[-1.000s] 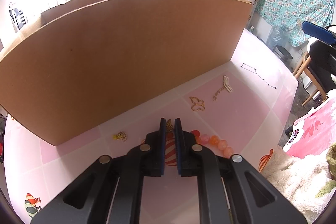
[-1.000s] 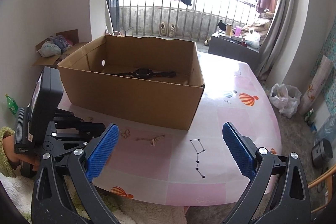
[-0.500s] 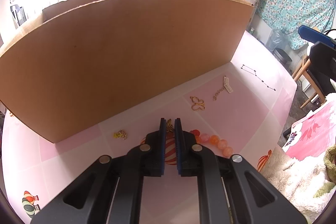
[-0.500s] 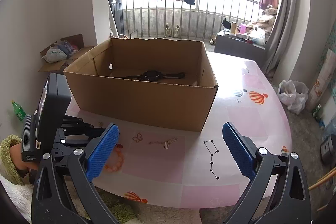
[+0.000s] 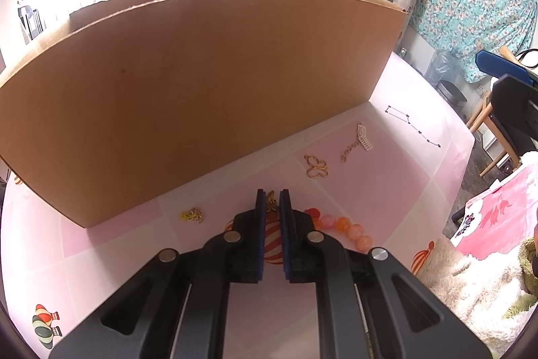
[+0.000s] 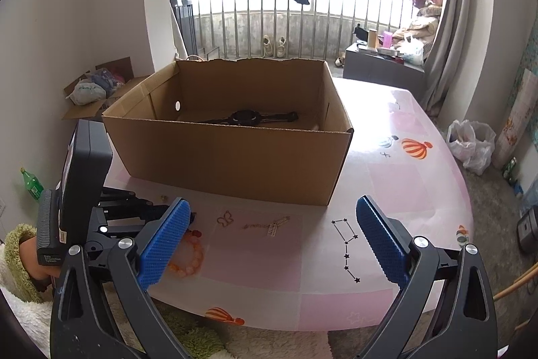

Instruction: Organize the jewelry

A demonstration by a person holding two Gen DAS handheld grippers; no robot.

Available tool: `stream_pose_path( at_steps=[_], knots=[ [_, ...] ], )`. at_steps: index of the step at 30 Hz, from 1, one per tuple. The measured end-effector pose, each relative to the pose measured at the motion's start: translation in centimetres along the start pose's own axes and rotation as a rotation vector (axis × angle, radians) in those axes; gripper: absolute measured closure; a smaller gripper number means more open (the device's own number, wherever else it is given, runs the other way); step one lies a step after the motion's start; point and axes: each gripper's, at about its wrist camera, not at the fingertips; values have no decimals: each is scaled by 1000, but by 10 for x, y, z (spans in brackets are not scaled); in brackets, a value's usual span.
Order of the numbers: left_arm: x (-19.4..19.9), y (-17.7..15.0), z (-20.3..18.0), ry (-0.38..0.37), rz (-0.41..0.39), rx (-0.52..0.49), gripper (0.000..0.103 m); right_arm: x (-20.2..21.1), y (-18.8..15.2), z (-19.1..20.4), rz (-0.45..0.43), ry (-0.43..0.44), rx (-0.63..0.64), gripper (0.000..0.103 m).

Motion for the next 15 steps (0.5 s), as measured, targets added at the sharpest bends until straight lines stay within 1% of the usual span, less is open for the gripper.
stream_pose_path(
  at_steps=[15],
  knots=[
    [1,-1,0,1,-1,6,95,-1,0,-2,-5,3,-22,8]
  ],
)
Point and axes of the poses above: each gripper's, at about its wrist camera, not at the fingertips, and x roughly against the way its jaws point, z to its left, y to its top
